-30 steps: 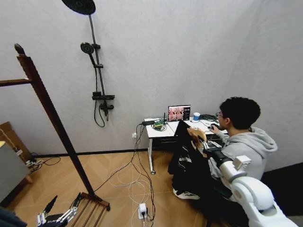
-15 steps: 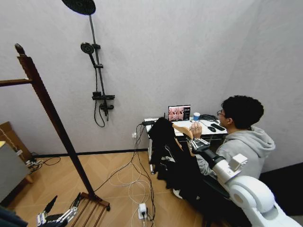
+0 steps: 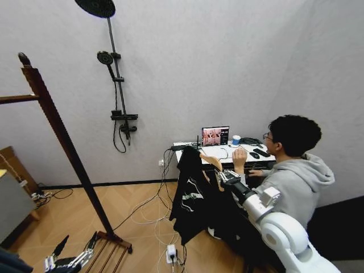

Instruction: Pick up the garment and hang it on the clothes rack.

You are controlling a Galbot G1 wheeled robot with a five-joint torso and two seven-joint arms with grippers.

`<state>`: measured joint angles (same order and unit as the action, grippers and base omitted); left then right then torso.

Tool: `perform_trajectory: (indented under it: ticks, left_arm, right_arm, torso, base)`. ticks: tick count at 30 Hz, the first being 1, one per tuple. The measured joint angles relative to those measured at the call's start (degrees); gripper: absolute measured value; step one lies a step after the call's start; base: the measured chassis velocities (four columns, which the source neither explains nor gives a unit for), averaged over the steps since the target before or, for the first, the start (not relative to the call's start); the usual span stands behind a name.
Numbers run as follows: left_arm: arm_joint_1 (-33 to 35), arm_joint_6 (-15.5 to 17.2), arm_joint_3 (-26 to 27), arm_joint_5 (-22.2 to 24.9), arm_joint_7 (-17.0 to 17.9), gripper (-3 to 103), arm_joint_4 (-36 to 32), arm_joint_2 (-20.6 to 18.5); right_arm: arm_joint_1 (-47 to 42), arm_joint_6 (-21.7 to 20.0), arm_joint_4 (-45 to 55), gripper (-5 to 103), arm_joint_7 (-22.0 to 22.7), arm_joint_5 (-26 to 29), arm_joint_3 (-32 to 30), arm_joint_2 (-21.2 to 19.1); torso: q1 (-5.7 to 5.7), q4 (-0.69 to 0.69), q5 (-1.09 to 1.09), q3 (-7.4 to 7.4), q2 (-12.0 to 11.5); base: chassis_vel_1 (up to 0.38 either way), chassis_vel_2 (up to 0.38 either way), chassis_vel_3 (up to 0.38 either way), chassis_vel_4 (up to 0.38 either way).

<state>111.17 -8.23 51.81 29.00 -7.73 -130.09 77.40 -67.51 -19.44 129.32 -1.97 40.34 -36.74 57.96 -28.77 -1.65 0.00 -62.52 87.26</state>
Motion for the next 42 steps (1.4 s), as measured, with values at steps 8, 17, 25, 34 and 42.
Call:
perform_trajectory:
  ticks: [8,17,25,34,42]
  left_arm:
    - [0.00,0.00,0.00,0.00,0.00,100,0.00,0.00]
    - [0.00,0.00,0.00,0.00,0.00,100,0.00,0.00]
    - [0.00,0.00,0.00,0.00,0.00,100,0.00,0.00]
    - [0.00,0.00,0.00,0.00,-0.01,100,0.00,0.00]
    - [0.00,0.00,0.00,0.00,-0.01,100,0.00,0.00]
  right_arm:
    - [-0.06,0.09,-0.28,10,0.04,0.61,-0.86,-0.09]
    - [-1.08,0.68,0.10,10,-0.03,-0.01,-1.35,0.26]
    - [-1.31,0.96,0.58,10,-0.20,-0.81,-1.79,0.38]
    - [-1.55,1.04,0.87,10,-0.87,-1.63,-1.70,0.66]
    - [-1.59,1.40,0.68,10,-1.52,-2.06,-1.70,1.06]
  torso:
    - [0.00,0.00,0.01,0.00,0.00]
    - [0.00,0.00,0.00,0.00,0.00]
    - [0.00,0.01,0.01,0.00,0.00]
    - [0.00,0.01,-0.01,0.00,0.00]
    - [0.00,0.01,0.00,0.00,0.00]
  base:
    - [0.047,0.045,0.065,0.028]
    - [0.090,0.083,0.077,0.082]
    - [0.125,0.116,0.120,0.121]
    - [0.124,0.113,0.130,0.122]
    - [0.135,0.131,0.121,0.125]
